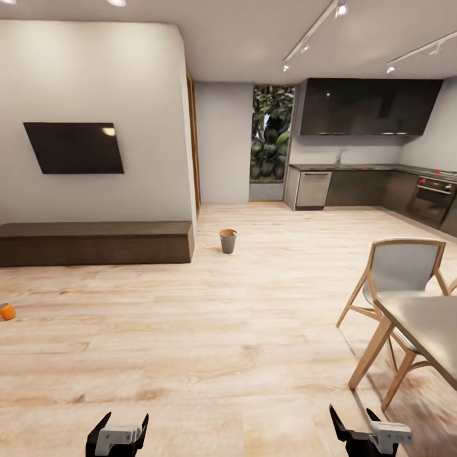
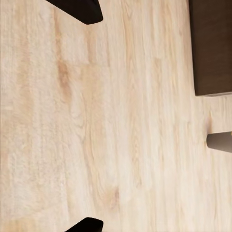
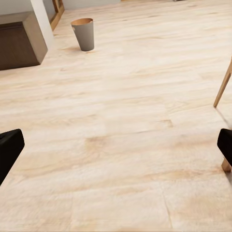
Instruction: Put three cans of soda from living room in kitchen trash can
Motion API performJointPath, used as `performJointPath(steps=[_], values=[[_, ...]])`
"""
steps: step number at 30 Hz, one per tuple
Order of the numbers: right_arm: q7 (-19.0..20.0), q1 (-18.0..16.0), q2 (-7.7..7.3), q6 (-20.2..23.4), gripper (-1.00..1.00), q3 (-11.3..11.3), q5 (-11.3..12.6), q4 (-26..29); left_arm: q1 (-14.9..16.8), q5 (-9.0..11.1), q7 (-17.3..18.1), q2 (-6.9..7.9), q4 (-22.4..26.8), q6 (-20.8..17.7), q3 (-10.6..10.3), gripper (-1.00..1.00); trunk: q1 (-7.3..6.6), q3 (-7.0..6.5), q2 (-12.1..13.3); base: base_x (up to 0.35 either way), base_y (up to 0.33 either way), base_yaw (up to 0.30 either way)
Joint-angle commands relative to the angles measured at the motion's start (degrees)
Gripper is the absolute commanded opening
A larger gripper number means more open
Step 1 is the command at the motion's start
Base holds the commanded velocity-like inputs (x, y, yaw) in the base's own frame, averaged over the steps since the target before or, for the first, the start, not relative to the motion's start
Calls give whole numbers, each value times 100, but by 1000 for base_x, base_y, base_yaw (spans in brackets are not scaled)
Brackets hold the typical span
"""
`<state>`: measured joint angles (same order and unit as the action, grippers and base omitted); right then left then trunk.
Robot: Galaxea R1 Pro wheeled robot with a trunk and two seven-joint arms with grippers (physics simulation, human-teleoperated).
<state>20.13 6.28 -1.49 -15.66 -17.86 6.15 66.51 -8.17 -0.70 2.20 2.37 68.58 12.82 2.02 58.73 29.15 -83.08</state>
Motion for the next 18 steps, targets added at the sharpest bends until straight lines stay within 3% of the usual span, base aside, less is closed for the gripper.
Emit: performJointPath(steps=[1, 18], values=[[0, -1, 0, 0, 100, -1, 0, 0, 0, 0, 0, 0, -1, 0, 0, 100, 0, 8, 0, 324, 0, -1], [8, 2, 0, -14, 100, -16, -7, 2, 0, 0, 0, 0, 6, 1, 1, 100, 0, 154, 0, 324, 0, 0]])
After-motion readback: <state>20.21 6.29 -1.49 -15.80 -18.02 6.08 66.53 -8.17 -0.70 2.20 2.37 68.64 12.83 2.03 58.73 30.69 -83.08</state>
